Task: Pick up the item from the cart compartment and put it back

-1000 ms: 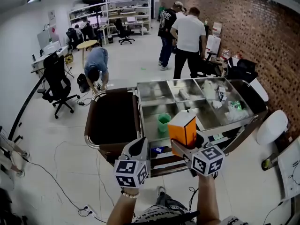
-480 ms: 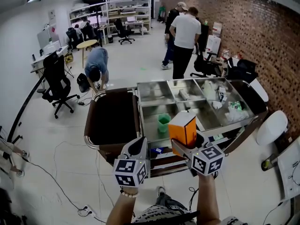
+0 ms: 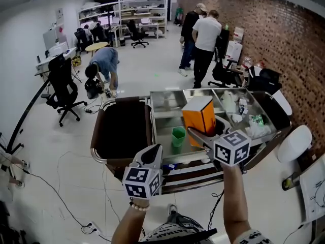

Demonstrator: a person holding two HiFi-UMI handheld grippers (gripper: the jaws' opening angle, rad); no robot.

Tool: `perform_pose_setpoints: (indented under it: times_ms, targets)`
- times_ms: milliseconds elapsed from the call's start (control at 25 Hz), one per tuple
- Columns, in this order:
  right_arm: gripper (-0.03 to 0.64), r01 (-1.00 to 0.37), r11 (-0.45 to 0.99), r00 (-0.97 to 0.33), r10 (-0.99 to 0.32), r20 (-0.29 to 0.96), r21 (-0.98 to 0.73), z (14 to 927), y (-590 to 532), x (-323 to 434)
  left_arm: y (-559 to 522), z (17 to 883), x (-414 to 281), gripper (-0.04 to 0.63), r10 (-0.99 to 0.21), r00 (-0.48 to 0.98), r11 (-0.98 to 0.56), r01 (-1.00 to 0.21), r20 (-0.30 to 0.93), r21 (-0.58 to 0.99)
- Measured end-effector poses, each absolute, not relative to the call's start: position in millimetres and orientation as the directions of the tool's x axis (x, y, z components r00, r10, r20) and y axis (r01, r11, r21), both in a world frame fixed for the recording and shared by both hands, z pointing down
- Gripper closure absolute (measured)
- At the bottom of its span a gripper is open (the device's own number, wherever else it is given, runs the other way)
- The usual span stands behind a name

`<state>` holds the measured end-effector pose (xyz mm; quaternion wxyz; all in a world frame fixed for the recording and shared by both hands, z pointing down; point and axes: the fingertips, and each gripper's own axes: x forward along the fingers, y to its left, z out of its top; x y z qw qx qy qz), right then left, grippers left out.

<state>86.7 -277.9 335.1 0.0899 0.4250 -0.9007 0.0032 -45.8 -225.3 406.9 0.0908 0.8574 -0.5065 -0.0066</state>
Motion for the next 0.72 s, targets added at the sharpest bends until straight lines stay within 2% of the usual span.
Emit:
perform_pose_setpoints:
  times_ms: [400, 720]
  targets:
    - [0.204, -0.701, 0.686, -0.655, -0.728, 0.205, 0.196, 278, -365, 66, -271, 395, -47, 0.592, -0.880, 0.460, -0.446, -0.885, 0.118, 0.133]
    - [0.204, -0.609, 0.735, -0.637, -0.678, 0.367, 0.299, 288, -436, 43, -297, 387, -58, 0.592, -0.896, 0.429, -0.413, -0.900, 0.115, 0.137]
